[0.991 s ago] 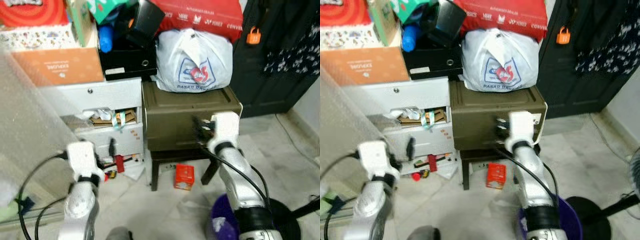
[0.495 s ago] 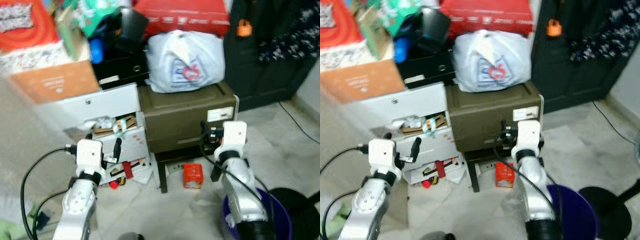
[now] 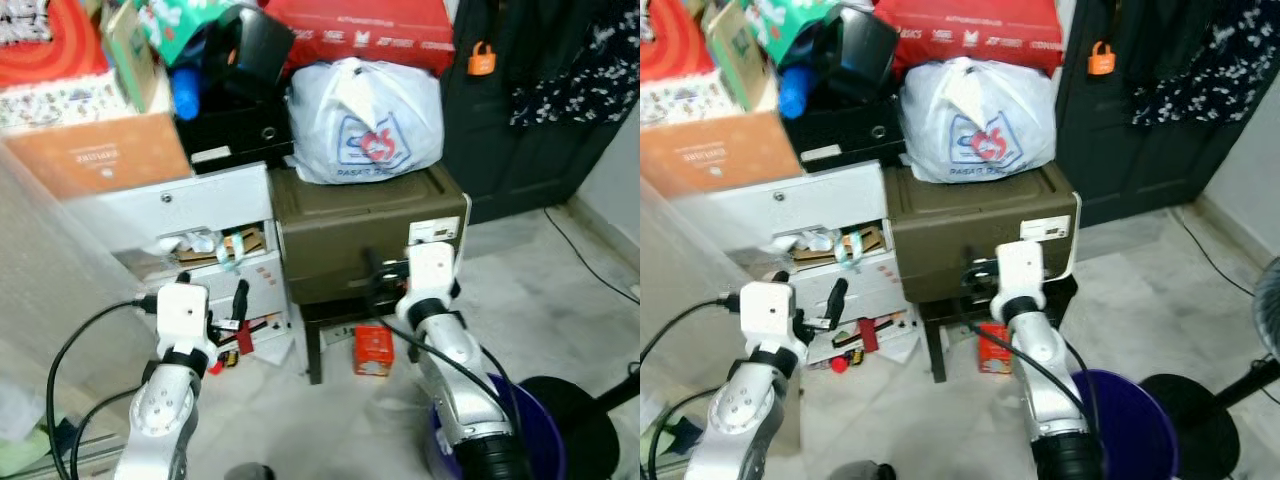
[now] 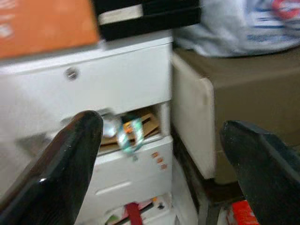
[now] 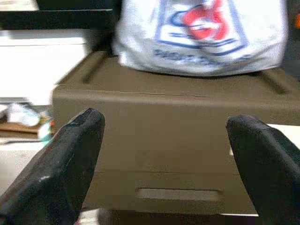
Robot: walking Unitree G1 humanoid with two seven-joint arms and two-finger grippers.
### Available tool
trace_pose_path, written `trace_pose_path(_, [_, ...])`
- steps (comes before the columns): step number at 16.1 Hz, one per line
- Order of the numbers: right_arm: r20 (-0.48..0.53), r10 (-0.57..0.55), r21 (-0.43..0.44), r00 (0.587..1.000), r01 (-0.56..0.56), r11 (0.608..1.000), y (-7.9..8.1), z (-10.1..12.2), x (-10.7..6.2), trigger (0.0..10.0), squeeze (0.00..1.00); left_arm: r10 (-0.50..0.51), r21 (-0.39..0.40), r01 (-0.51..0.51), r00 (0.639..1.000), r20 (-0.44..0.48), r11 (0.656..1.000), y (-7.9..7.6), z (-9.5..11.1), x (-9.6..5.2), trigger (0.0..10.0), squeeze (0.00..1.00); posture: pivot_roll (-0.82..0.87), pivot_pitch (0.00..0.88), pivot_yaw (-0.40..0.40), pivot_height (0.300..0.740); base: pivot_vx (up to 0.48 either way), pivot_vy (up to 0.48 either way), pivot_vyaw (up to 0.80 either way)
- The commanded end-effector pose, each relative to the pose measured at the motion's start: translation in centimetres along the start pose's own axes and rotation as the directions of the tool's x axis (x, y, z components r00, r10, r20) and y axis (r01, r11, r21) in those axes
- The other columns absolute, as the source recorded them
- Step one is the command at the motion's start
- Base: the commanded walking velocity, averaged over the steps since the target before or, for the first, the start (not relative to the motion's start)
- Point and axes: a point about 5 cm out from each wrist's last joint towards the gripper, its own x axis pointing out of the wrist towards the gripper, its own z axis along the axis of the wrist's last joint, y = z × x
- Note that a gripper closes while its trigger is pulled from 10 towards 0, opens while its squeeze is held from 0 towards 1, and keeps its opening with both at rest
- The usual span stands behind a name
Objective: Clean up the room
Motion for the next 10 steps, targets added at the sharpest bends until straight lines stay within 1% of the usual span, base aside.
trace_pose_path(1, [0.014, 0.018, 0.004, 1.0, -0.018, 1.0, 0.1, 0.5, 0.6, 10.0, 0.0, 0.037, -0.008, -0.037, 0.999, 0.01, 0.999, 0.6, 0.5, -0.3, 10.0, 0.0, 0.05, 0.0, -0.005, 0.74, 0.0, 0.0, 0.0])
trace_pose_path(2, [0.031, 0.031, 0.012, 0.999, -0.031, 0.999, 0.4, 0.9, 1.3, 10.0, 0.0, 0.061, -0.038, -0.061, 0.998, 0.014, 0.997, 0.8, 0.8, -0.5, 10.0, 0.0, 0.07, 0.0, -0.014, 0.74, 0.0, 0.0, 0.0])
trace_pose_path(3, [0.039, 0.046, -0.002, 0.998, -0.046, 0.999, 0.6, 1.0, 1.4, 10.0, 0.0, 0.063, -0.042, -0.062, 0.998, 0.019, 0.997, 0.9, 0.9, -0.6, 10.0, 0.0, 0.08, 0.0, -0.022, 0.74, 0.0, 0.0, 0.0])
trace_pose_path(5, [0.046, 0.09, -0.003, 0.995, -0.09, 0.996, 1.2, 1.4, 2.1, 10.0, 0.0, 0.097, -0.054, -0.095, 0.994, 0.046, 0.994, 0.9, 1.6, -0.9, 10.0, 0.0, 0.13, 0.0, -0.043, 0.74, 0.0, 0.0, 0.0])
trace_pose_path(6, [0.044, 0.105, 0.003, 0.993, -0.105, 0.994, 1.5, 1.4, 2.3, 10.0, 0.0, 0.117, -0.064, -0.114, 0.992, 0.051, 0.991, 0.9, 1.9, -1.1, 10.0, 0.0, 0.14, 0.0, -0.046, 0.74, 0.24, 0.0, 0.0])
trace_pose_path(8, [0.053, 0.118, -0.002, 0.992, -0.118, 0.993, 2.2, 1.4, 2.7, 10.0, 0.0, 0.132, -0.096, -0.128, 0.99, 0.039, 0.987, 0.6, 1.8, -1.4, 10.0, 0.0, 0.12, 0.0, -0.02, 0.74, 0.0, 0.0, 0.0])
trace_pose_path(9, [0.075, 0.126, -0.022, 0.989, -0.125, 0.992, 2.5, 1.9, 2.8, 10.0, 0.0, 0.119, -0.104, -0.114, 0.992, 0.043, 0.988, 0.3, 1.8, -1.2, 10.0, 0.0, 0.11, 0.0, -0.008, 0.74, 0.0, 0.0, 0.0])
trace_pose_path(10, [0.09, 0.109, -0.018, 0.99, -0.108, 0.994, 2.3, 2.2, 2.9, 10.0, 0.0, 0.102, -0.097, -0.097, 0.993, 0.055, 0.991, 0.0, 2.1, -0.8, 10.0, 0.0, 0.09, 0.0, 0.003, 0.74, 0.262, 0.0, 0.0])
